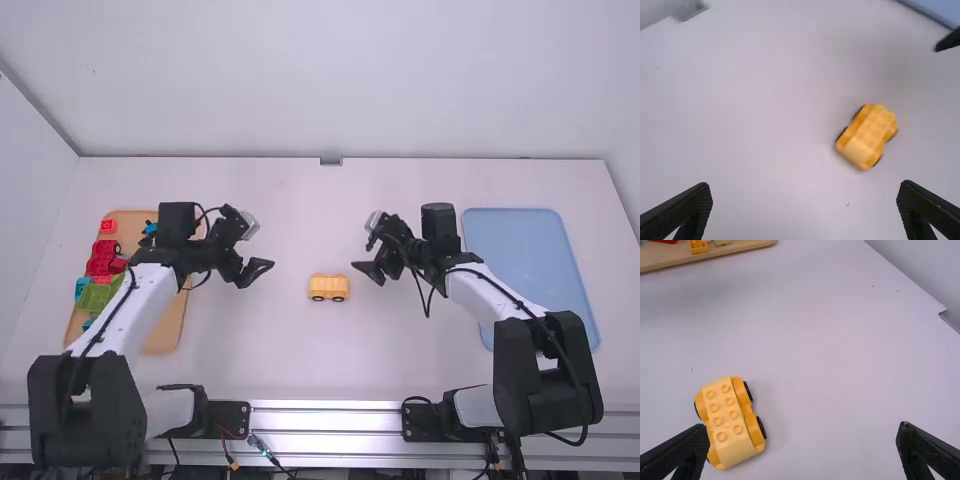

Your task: Assemble lego blocks to make yellow taxi

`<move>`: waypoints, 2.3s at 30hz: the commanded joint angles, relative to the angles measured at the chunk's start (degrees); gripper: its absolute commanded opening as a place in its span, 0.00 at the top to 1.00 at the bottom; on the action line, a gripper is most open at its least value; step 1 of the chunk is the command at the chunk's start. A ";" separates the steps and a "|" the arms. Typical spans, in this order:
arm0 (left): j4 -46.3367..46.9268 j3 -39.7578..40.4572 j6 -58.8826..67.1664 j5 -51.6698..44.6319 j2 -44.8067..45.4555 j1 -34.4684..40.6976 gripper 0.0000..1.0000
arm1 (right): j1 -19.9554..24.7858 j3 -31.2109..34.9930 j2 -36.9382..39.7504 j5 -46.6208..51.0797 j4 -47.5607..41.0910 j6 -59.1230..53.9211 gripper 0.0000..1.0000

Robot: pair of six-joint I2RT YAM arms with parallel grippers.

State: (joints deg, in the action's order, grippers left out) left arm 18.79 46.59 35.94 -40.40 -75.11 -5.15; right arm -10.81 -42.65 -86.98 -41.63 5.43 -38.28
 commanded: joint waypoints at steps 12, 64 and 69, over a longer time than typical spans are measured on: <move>9.25 9.90 -71.19 49.72 -4.96 -6.73 0.01 | -0.09 0.31 1.16 -0.55 5.38 7.13 0.01; 13.03 16.33 -89.05 45.66 -31.95 -13.18 0.23 | -0.11 0.31 1.16 -0.55 6.78 10.03 0.01; 11.21 14.91 -89.53 45.42 -31.95 -13.22 0.32 | -0.11 0.31 1.16 -0.52 6.75 10.01 0.01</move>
State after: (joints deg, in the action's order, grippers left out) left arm 29.95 62.06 -52.90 4.75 -106.98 -18.59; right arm -10.81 -42.65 -86.98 -41.65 12.08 -28.62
